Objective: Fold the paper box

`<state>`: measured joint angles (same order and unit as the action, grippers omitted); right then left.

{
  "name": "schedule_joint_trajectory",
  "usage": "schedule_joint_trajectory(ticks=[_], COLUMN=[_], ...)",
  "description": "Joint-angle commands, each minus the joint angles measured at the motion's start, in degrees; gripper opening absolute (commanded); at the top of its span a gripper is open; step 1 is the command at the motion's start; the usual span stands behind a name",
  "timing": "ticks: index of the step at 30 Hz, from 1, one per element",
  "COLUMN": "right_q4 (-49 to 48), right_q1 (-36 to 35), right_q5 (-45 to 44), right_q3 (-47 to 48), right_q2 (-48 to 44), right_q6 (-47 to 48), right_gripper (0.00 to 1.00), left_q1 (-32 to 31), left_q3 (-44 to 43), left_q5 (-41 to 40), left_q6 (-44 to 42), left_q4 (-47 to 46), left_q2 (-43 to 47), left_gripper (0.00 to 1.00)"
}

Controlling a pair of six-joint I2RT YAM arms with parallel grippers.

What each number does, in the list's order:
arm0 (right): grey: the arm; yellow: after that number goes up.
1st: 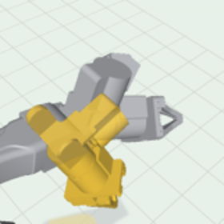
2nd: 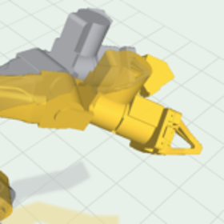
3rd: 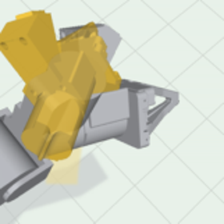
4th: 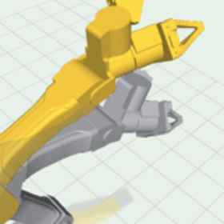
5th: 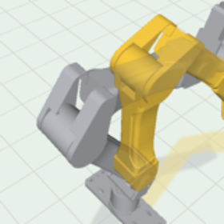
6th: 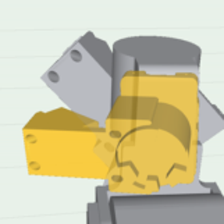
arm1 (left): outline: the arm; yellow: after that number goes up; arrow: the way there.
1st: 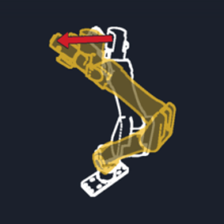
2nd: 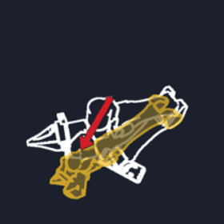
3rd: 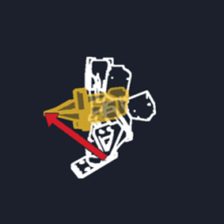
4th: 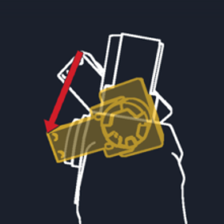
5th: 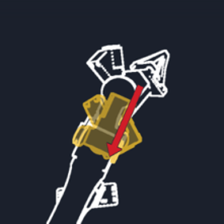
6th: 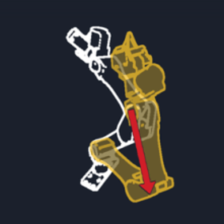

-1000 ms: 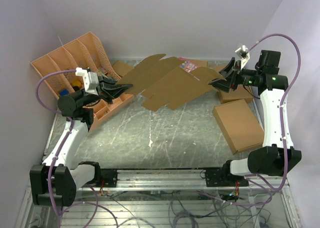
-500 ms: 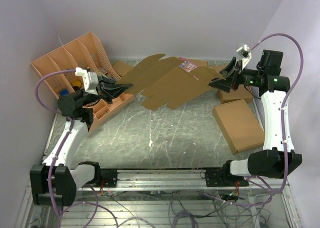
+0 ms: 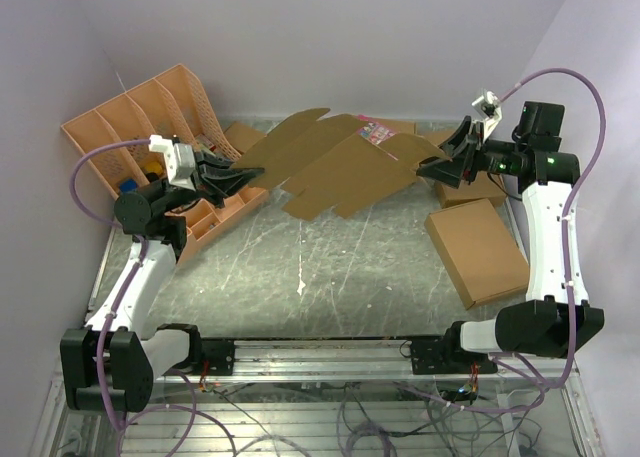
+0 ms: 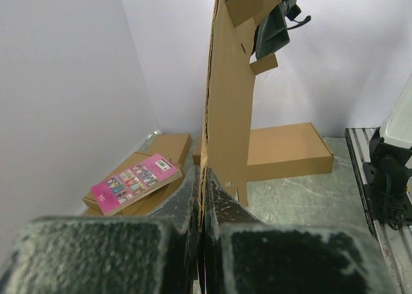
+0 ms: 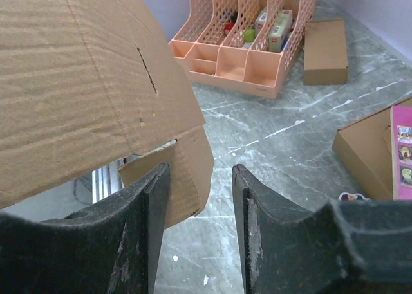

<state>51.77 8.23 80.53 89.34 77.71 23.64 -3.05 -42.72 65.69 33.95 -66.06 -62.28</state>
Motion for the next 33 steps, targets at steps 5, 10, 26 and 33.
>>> schedule_joint_trajectory(ticks=[5, 10, 26, 33], right_q4=[-2.17, -3.95, -27.4, -34.98], right_q1=[-0.92, -1.24, -1.79, -1.89], right_q5=[1.36, 1.18, 6.74, 8.35], right_q3=[-2.91, -3.02, -7.87, -9.39], right_q2=[-1.27, -1.11, -2.71, -2.82], right_q6=[-1.71, -2.81, -20.79, -28.06], right_gripper=[0.44, 0.45, 0.39, 0.33], left_q1=[0.62, 0.61, 0.62, 0.62], left_q3=[-0.12, -0.26, -1.3, -1.49], left_q5=[-0.62, -0.35, 0.5, 0.0], left_q6=[2.71, 5.55, 24.5, 24.17], left_q4=[-6.11, -9.74, -32.65, -32.59], left_q2=[-0.31, -0.96, -7.58, -7.62], left_gripper=[0.07, 0.07, 0.07, 0.07])
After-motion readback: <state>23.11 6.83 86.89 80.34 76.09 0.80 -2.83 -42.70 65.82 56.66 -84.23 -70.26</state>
